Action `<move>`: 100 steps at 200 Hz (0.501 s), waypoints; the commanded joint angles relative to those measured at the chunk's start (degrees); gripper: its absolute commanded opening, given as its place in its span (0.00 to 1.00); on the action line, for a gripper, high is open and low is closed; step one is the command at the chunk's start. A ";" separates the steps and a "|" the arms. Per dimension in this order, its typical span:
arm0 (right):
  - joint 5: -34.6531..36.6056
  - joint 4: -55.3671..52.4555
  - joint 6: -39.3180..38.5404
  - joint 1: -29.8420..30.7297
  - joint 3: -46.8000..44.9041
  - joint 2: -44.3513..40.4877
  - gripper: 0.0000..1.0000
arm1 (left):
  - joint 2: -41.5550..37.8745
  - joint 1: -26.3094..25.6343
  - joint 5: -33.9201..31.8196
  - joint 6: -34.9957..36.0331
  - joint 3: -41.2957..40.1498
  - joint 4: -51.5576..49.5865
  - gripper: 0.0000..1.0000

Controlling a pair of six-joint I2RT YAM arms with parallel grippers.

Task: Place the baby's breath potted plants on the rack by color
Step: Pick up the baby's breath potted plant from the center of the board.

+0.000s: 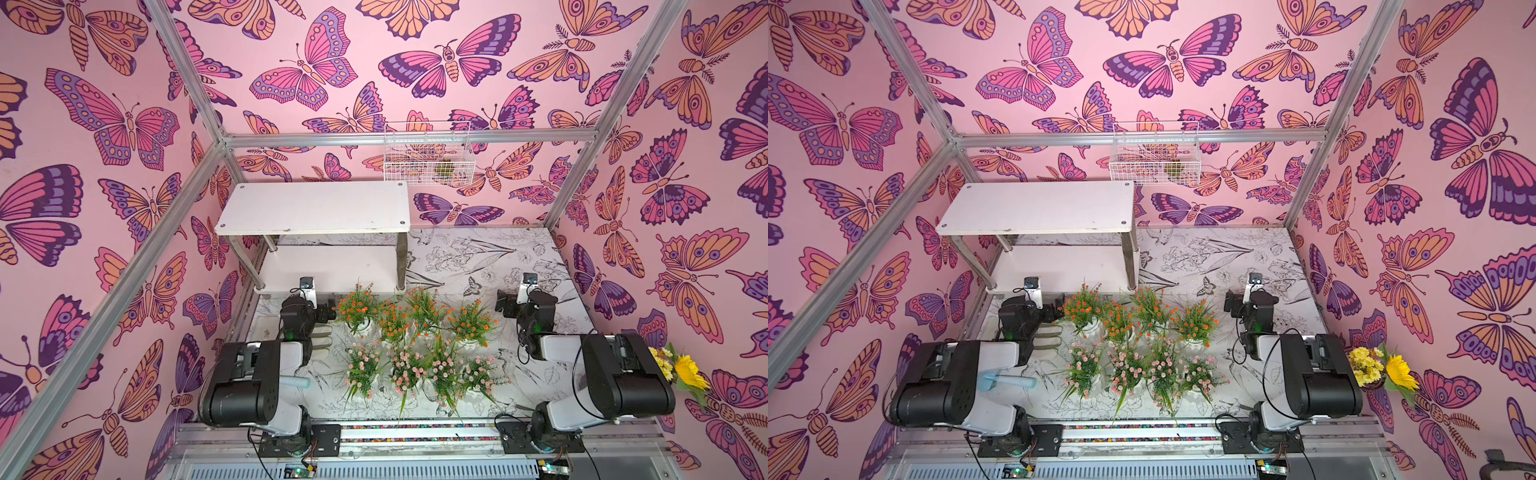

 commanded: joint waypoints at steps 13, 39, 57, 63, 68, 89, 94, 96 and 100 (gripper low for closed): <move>8.73 -26.22 8.84 0.28 11.23 -8.89 0.99 | -12.96 -1.18 -5.09 -6.65 5.88 -18.51 1.00; 4.15 -49.57 13.92 0.28 21.65 -13.13 1.00 | -20.27 -2.96 -7.31 -11.03 10.86 -31.06 1.00; 2.35 -62.12 17.21 0.28 26.45 -16.01 0.97 | -24.17 -5.84 -12.75 -11.99 13.41 -35.96 1.00; 2.07 -65.74 18.39 0.28 27.20 -17.31 0.97 | -25.30 -6.51 -12.94 -12.16 14.14 -37.15 1.00; 1.76 -68.30 19.59 0.28 27.53 -18.45 0.97 | -26.12 -7.00 -12.71 -12.31 14.88 -38.28 1.00; -1.45 -76.87 23.23 0.23 27.08 -23.64 0.95 | -28.59 -8.22 -11.06 -13.95 17.16 -42.23 1.00; -1.70 -79.26 24.21 0.29 27.03 -24.57 0.95 | -28.96 -8.30 -10.30 -14.68 17.75 -42.99 1.00; -1.86 -80.16 24.56 0.28 27.00 -24.90 0.95 | -29.10 -8.24 -9.90 -14.86 17.98 -43.40 1.00; -2.03 -81.97 25.08 0.28 27.07 -25.59 0.95 | -29.24 -8.34 -8.75 -14.99 18.47 -44.12 1.00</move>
